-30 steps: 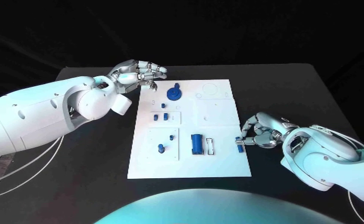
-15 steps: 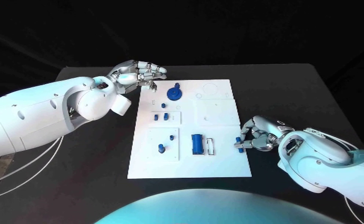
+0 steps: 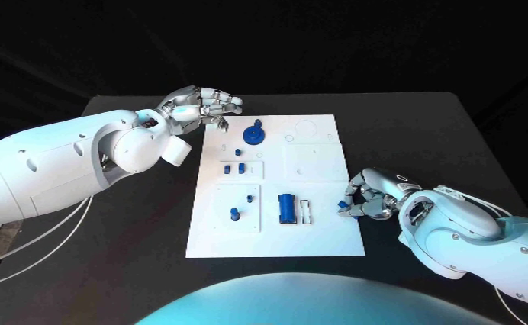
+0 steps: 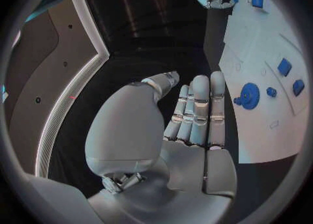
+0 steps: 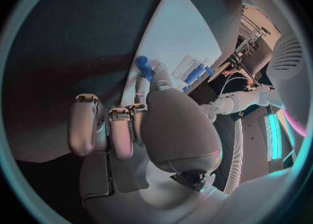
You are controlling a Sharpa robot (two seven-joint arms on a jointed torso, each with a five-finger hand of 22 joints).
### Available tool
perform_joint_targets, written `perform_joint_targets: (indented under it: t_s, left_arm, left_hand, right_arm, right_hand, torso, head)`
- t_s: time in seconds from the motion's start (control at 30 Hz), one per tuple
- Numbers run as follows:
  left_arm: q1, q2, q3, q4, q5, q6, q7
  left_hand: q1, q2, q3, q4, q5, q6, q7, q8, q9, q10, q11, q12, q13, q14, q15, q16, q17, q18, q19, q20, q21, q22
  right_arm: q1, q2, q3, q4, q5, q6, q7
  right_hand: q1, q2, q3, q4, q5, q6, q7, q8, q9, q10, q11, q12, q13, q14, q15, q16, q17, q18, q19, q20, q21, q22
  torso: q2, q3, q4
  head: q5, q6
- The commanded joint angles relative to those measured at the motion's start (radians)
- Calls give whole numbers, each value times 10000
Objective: Assemble the parts on the task board
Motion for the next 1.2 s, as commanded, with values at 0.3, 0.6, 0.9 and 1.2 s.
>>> perform_joint_targets:
  t_s: [0.3, 0.6, 0.9, 1.2]
  left_arm:
    - [2, 7, 5, 27, 25, 149, 55]
    - [2, 10, 5, 23, 22, 140, 43]
    - [2, 24, 5, 22, 21, 178, 4]
    - [2, 25, 5, 32, 21, 189, -11]
  left_hand:
    - [-89, 25, -36, 36, 52, -62, 158, 45, 14, -77, 5, 52, 14, -19, 27, 46, 16, 145, 42, 3, -44, -11]
    - [-89, 25, -36, 36, 52, -62, 158, 45, 14, -77, 5, 52, 14, -19, 27, 46, 16, 145, 42, 3, -44, -11]
    - [-98, 47, -29, 43, 55, -98, 160, 94, 30, -148, 8, 128, 33, -32, 32, 71, 15, 147, 48, 10, -59, -27]
    - [-98, 47, -29, 43, 55, -98, 160, 94, 30, -148, 8, 128, 33, -32, 32, 71, 15, 147, 48, 10, -59, -27]
  right_arm:
    - [-174, 81, -116, -5, -517, 789, -451]
    - [-98, 90, -101, 369, 122, -53, -382]
    - [65, 192, -92, 723, 1360, -509, -80]
    - [87, 544, -91, 804, 2236, -681, 42]
  right_hand:
    - [1804, 818, 1010, -18, 95, 256, -155, -335, -532, 531, -214, -29, 1628, 858, -165, -36, 1669, -84, 204, -185, 10, 1927]
    - [708, -454, 5357, 63, 94, 22, -91, -215, -67, 596, -172, -16, 1679, 881, -114, -7, 1785, -121, 271, -155, 170, 1972]
    - [-1208, -1241, 7780, -132, 2, 104, -99, -56, 225, 636, -179, 26, 1729, 892, -137, 3, 1831, -125, 293, -180, 216, 1983]
    - [-1592, -1314, 8134, -215, -25, 92, -84, -17, 308, 641, -166, 26, 1735, 891, -128, 1, 1827, -122, 289, -174, 196, 1978]
  torso:
    - [2, 10, -8]
    - [-3, 5, -5]
    - [-9, -11, 4]
    - [0, -10, 9]
  head:
    - [1, 9]
    - [34, 0]
    - [52, 0]
    - [52, 0]
